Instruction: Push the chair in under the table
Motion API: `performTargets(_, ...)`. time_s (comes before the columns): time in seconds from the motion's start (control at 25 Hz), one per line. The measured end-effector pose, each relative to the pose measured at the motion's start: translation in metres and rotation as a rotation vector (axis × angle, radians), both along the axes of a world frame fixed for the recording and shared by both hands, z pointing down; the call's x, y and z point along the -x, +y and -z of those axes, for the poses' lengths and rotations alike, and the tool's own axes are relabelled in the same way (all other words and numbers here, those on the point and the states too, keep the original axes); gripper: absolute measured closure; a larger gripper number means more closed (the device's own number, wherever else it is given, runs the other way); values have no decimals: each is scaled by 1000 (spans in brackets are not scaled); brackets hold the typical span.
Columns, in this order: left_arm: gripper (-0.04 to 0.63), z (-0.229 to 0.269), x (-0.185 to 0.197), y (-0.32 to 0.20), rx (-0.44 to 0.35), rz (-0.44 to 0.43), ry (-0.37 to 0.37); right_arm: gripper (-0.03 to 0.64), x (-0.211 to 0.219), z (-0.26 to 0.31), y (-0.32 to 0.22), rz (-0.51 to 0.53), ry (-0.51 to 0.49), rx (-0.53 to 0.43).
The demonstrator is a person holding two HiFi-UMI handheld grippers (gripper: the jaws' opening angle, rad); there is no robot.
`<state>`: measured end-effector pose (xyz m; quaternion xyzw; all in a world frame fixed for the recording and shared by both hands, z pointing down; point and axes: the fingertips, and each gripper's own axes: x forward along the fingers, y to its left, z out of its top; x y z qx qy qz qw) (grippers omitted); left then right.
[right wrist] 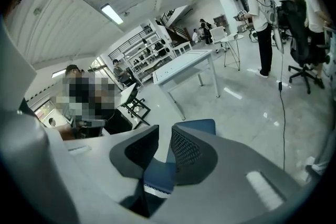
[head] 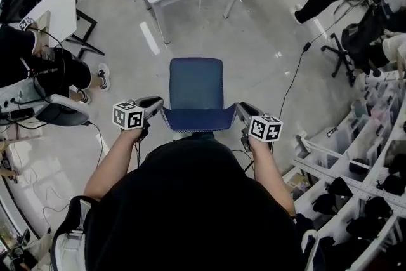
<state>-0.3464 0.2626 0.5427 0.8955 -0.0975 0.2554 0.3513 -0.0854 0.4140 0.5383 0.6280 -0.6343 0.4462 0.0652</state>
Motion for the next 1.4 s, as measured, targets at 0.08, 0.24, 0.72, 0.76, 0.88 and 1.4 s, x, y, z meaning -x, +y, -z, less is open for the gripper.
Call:
performTargets(0.08,561,-12,-2,1,18,11,-21,507,-7,-19,4,2,-9,41)
performTargets(0.24,545,-40,-3,0,60,32,-76,495,-22,-59,13,3,-20,129)
performTargets(0.72,461,-133,29,15,204,120,-284,452,-38,-166,49,26,-46,376)
performTargets(0.76,455,-140,33,17,218,123,-303,445,-37,-173,51,28,-47,392)
performTargets(0.88,438,-161,39,23,249,122,-351,433,-39,-191,54,38,-47,429)
performTargets(1.4,350,-229,48,63,405,96,-509,374,-37,-246,69,75,-124,555)
